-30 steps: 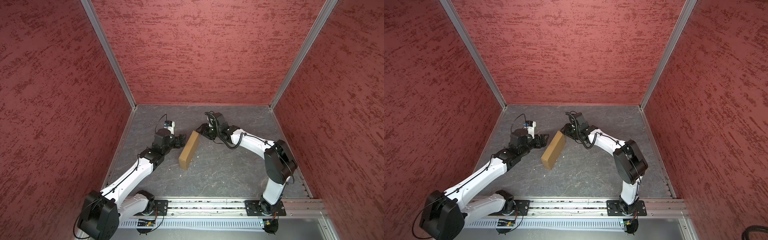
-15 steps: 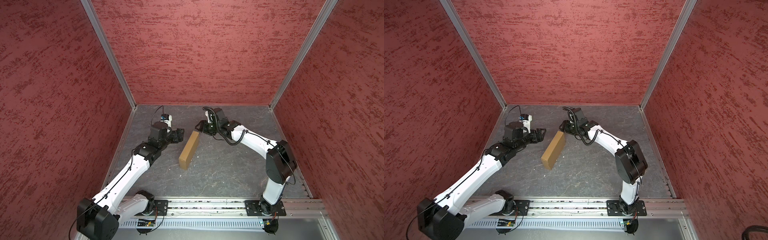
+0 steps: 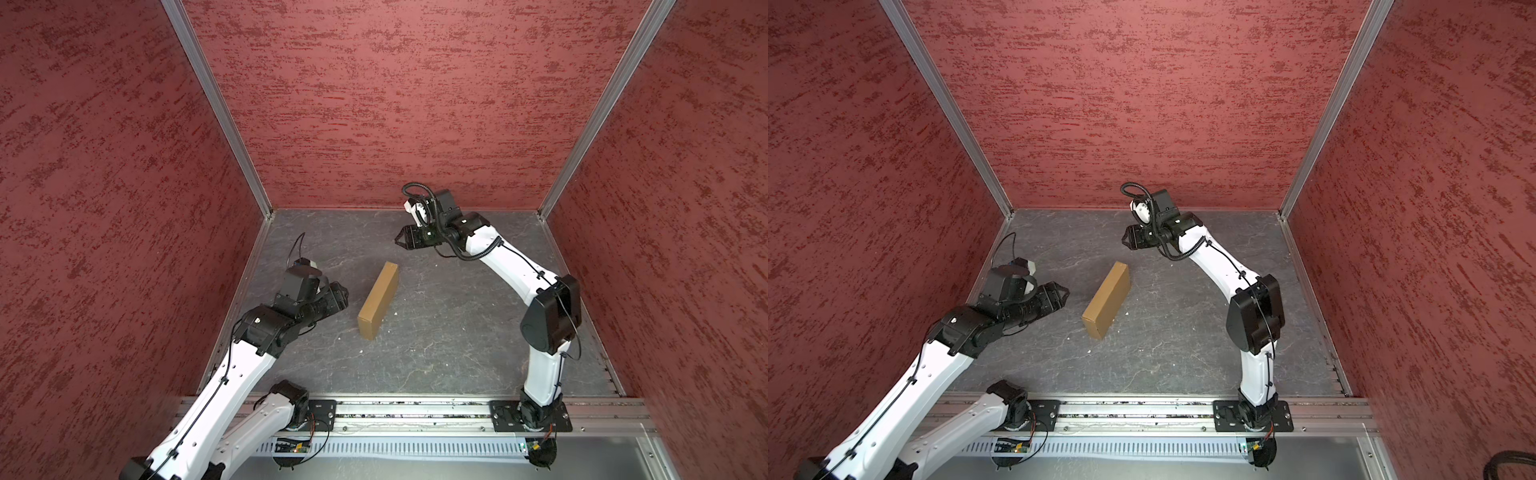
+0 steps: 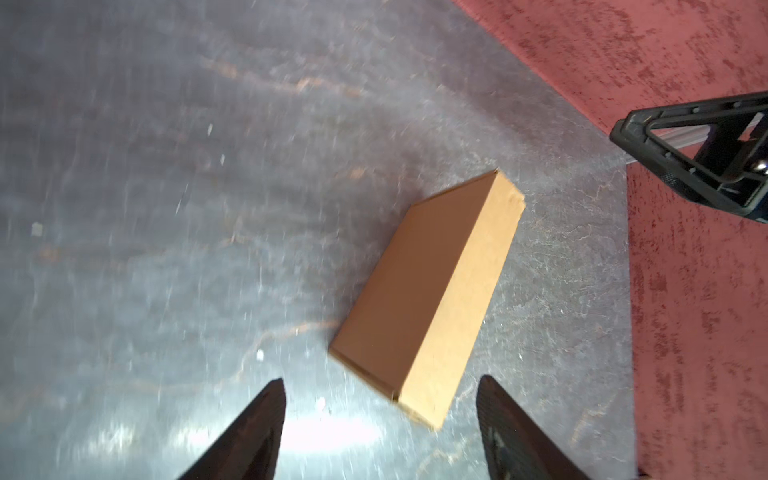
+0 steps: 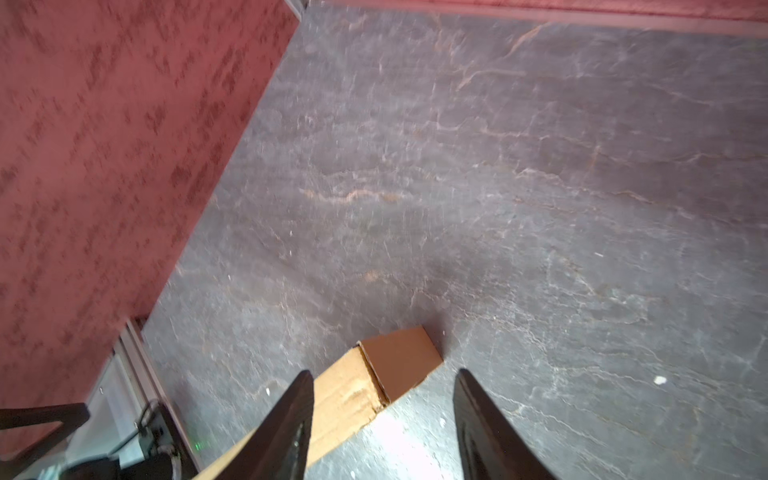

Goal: Fold the paper box

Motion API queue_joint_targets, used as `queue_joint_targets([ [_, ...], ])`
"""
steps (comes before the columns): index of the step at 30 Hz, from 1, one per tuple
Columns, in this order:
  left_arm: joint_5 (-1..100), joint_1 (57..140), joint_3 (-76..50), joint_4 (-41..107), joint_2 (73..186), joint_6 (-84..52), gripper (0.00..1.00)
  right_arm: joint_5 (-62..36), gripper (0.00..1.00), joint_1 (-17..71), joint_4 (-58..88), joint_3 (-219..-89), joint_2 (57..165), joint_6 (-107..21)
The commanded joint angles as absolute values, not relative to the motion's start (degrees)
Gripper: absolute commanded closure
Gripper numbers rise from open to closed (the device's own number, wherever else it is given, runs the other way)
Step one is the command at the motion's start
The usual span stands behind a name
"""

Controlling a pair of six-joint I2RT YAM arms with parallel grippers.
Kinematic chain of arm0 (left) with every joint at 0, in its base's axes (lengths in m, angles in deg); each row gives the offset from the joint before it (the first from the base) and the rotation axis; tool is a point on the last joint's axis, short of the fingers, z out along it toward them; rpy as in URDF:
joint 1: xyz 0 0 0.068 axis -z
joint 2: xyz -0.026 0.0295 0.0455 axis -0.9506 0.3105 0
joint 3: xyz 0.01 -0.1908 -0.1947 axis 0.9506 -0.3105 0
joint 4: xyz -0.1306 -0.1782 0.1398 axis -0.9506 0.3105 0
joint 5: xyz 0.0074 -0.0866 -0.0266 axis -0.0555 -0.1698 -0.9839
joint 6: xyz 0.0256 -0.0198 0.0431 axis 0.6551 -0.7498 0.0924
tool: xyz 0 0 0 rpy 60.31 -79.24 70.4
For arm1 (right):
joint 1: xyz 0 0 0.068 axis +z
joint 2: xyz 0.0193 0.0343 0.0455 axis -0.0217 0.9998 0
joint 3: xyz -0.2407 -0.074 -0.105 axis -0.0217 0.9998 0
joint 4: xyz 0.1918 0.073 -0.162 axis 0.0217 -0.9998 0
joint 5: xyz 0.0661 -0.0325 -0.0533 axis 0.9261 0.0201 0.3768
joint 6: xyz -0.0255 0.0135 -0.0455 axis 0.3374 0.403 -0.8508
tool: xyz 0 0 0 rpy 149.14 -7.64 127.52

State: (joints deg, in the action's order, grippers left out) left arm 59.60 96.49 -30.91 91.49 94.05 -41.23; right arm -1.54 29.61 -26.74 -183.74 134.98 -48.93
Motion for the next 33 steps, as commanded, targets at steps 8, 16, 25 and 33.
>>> queue_joint_targets([
  [8, 69.4, 113.2, -33.1, 102.6, 88.9, -65.7, 0.29, 6.9, 0.45, 28.5, -36.4, -191.1, 140.4, -63.5],
  [16, 72.7, 122.0, -34.7, 94.7, 95.5, -72.5, 0.28, 12.6, 0.45, 27.7, -40.1, -195.9, 144.8, -67.0],
  [25, 72.9, 122.0, -35.6, 87.2, 100.3, -73.8, 0.27, 15.6, 0.45, 27.7, -39.8, -195.5, 147.3, -67.9],
  [33, 70.9, 121.1, -39.1, 81.4, 101.5, -74.4, 0.28, 17.6, 0.46, 27.8, -37.3, -194.3, 148.6, -66.9],
])
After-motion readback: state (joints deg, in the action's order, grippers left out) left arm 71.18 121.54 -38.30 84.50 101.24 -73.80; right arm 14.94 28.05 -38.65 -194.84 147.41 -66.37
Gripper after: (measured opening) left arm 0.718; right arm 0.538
